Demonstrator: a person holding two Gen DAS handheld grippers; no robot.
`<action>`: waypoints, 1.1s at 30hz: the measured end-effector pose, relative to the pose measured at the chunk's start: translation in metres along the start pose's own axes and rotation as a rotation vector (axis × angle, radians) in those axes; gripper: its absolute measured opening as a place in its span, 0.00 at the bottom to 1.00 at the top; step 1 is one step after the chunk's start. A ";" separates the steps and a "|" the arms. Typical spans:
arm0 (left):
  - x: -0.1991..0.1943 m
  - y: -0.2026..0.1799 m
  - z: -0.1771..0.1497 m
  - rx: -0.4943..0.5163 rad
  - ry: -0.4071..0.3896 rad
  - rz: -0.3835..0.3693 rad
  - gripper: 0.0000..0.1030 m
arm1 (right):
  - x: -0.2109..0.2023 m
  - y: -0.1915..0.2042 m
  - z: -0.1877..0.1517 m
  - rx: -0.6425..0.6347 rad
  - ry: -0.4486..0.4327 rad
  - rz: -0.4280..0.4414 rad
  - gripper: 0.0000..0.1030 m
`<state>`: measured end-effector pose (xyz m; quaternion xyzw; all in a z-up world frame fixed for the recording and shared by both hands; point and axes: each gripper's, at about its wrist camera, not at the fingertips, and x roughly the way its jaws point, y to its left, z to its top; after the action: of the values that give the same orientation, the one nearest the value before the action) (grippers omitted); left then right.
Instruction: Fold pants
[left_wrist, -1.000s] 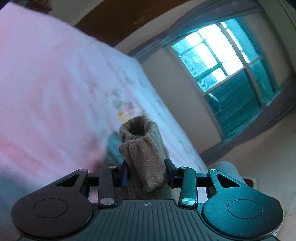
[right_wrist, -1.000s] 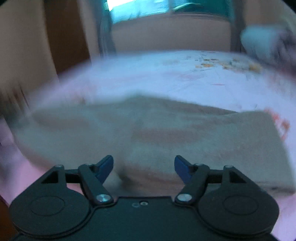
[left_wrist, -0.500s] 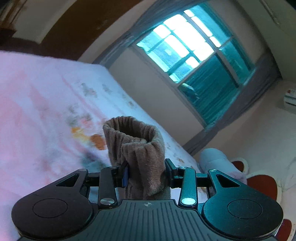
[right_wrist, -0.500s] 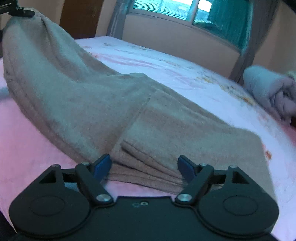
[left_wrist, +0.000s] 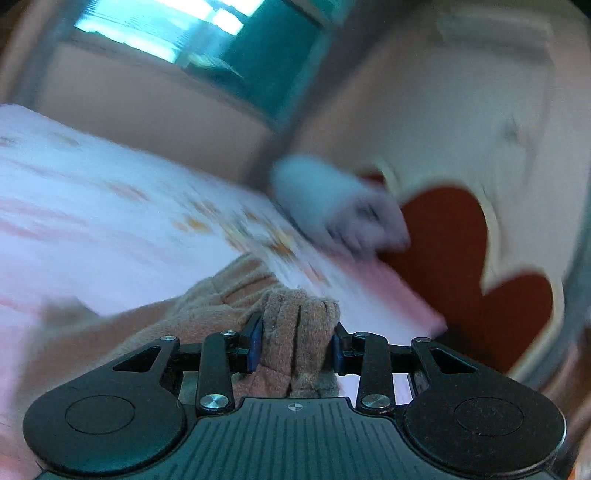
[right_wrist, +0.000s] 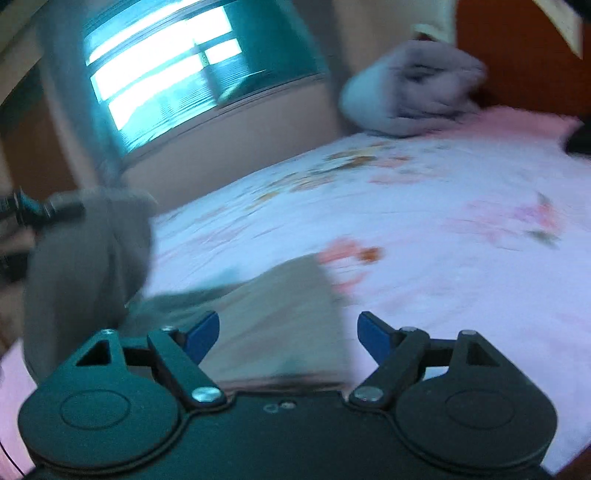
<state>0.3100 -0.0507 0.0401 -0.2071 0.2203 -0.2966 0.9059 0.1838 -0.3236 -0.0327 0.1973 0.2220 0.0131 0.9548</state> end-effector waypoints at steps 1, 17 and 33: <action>0.021 -0.016 -0.013 0.048 0.047 -0.006 0.35 | -0.005 -0.021 0.006 0.088 -0.009 0.001 0.74; -0.098 0.051 -0.042 0.040 0.052 0.349 0.78 | 0.043 -0.080 -0.018 0.725 0.237 0.415 0.69; -0.113 0.091 -0.097 0.160 0.199 0.481 0.78 | 0.089 -0.013 0.001 0.603 0.345 0.137 0.28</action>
<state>0.2180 0.0637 -0.0545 -0.0466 0.3270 -0.1085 0.9376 0.2639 -0.3263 -0.0742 0.4797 0.3602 0.0441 0.7989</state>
